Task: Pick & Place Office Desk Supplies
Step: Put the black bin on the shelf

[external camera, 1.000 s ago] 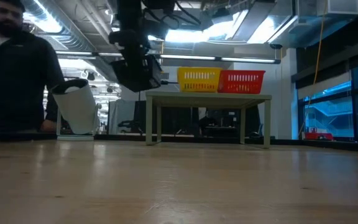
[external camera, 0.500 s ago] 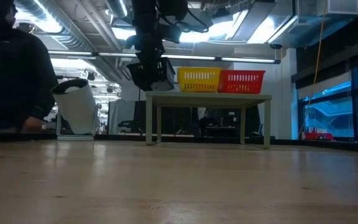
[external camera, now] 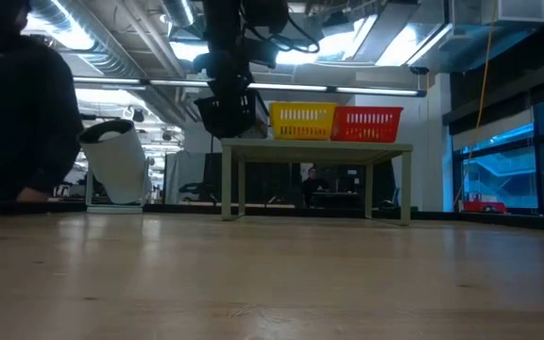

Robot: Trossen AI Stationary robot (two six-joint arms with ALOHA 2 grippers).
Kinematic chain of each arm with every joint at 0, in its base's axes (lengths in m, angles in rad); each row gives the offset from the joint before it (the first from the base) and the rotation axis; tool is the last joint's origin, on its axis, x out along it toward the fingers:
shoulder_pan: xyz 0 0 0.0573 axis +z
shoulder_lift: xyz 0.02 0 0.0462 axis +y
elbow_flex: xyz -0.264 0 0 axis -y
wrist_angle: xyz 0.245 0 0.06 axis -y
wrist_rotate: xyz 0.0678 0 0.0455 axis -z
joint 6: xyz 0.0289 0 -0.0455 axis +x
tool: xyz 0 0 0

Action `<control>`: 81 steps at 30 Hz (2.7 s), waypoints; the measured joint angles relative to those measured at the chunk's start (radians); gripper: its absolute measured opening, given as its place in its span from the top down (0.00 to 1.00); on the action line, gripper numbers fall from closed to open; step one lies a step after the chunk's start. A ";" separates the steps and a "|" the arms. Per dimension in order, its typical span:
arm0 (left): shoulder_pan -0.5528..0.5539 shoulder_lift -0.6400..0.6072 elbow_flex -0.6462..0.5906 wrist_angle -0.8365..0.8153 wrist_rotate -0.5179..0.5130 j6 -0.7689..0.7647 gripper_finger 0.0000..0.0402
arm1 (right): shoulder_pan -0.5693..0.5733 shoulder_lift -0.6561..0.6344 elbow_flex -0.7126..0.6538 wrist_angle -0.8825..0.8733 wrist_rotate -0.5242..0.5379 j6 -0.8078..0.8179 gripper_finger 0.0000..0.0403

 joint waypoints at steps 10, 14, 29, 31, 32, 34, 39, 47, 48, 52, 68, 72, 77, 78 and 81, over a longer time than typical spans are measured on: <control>-0.007 0.000 0.000 0.027 0.009 -0.009 1.00 | 0.000 0.000 0.000 0.005 -0.004 0.000 0.59; -0.007 0.000 0.000 0.034 0.019 -0.013 1.00 | 0.000 0.000 0.000 0.005 -0.004 0.000 0.59; -0.012 0.000 0.000 0.068 0.027 -0.020 0.99 | 0.000 0.000 0.000 0.005 -0.030 0.000 0.59; -0.012 0.000 0.000 0.073 0.026 -0.021 0.99 | 0.000 0.000 0.000 0.005 -0.031 0.000 0.59; -0.012 0.000 0.000 0.076 0.026 -0.021 1.00 | 0.000 0.000 0.000 0.005 -0.030 0.000 0.59; -0.012 -0.001 0.000 0.078 0.026 -0.021 0.99 | 0.000 0.000 0.000 0.005 -0.030 0.000 0.59; -0.005 -0.001 0.000 0.076 0.023 -0.024 0.99 | 0.000 0.000 0.000 0.005 -0.030 0.000 0.59; 0.001 -0.001 0.000 0.076 0.050 -0.036 0.99 | 0.000 0.000 0.000 0.005 -0.030 0.001 0.59; 0.000 -0.001 0.000 0.076 0.051 -0.037 1.00 | 0.000 0.000 0.000 0.005 -0.031 0.001 0.59; 0.000 0.003 0.000 0.078 0.060 -0.040 0.99 | 0.000 0.000 0.000 0.005 -0.036 0.001 0.59; 0.000 0.019 0.000 0.083 0.075 -0.044 0.99 | 0.000 0.000 0.000 0.005 -0.056 0.000 0.59; 0.000 0.019 0.000 0.083 0.075 -0.045 0.99 | 0.000 0.000 0.000 0.005 -0.056 0.000 0.59; 0.000 0.019 0.000 0.083 0.076 -0.045 0.99 | 0.000 0.000 0.000 0.005 -0.056 0.000 0.59; 0.000 0.019 0.000 0.083 0.078 -0.045 0.99 | 0.000 0.000 0.000 0.005 -0.056 0.000 0.59; 0.000 0.020 -0.001 0.084 0.089 -0.046 0.98 | 0.000 0.000 0.000 0.005 -0.066 0.000 0.59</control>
